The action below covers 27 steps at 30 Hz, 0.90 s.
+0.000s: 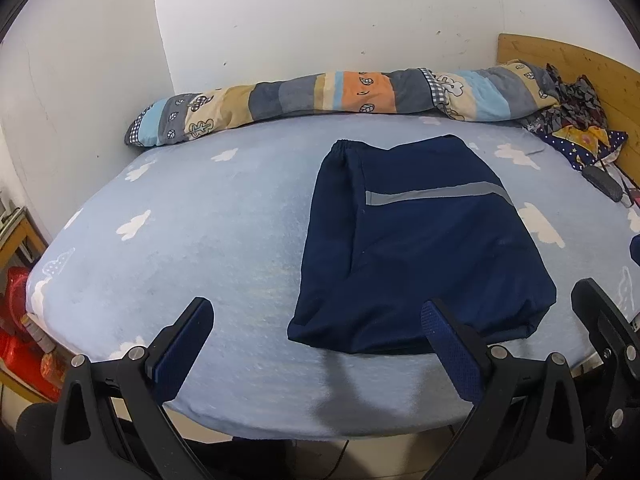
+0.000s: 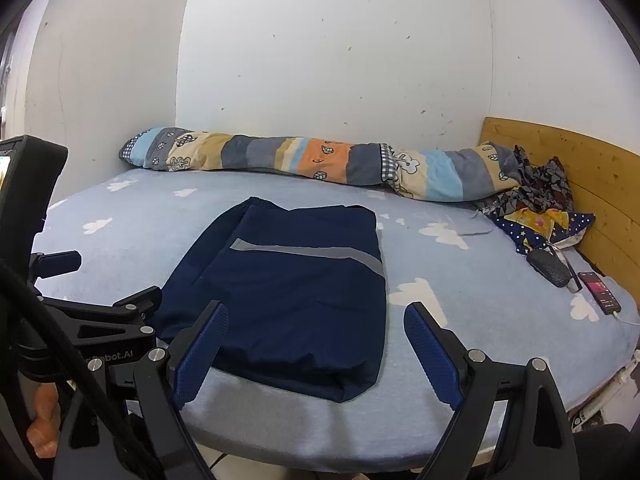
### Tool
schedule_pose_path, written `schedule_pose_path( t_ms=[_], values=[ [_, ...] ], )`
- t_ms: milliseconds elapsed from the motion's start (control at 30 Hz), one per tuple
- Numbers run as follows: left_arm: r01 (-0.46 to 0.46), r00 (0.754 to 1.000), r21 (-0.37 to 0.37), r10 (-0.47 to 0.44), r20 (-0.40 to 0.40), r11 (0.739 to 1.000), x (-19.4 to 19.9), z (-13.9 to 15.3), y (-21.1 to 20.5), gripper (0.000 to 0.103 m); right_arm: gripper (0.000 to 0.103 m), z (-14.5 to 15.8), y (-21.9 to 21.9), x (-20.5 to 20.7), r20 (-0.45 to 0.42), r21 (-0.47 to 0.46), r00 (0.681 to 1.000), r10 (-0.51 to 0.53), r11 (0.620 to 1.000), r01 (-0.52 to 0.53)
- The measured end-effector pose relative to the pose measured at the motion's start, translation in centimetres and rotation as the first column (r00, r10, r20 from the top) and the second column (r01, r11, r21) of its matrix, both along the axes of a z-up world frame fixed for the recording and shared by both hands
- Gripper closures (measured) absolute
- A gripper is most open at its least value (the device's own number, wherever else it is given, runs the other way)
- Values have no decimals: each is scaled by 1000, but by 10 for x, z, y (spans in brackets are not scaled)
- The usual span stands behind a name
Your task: Fold large clothes
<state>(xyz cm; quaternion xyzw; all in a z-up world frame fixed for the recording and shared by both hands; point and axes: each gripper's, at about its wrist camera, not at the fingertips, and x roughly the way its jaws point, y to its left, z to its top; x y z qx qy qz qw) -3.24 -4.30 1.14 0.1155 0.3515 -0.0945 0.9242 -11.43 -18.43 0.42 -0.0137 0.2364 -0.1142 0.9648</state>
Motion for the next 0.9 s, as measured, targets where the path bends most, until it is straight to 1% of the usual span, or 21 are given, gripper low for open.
schedule_pose_path(
  t_ms=[400, 600, 900],
  values=[
    [-2, 1000, 9, 2, 0, 1000, -1, 1, -1, 0, 10, 1, -6, 0, 1, 8, 1000, 1, 1000, -1],
    [0, 1000, 8, 0, -22, 1000, 2, -2, 1, 0, 10, 0, -7, 1, -12, 18, 1000, -7, 1000, 7],
    [0, 1000, 7, 0, -24, 1000, 2, -2, 2, 0, 10, -1, -6, 3, -13, 15, 1000, -6, 1000, 6]
  ],
)
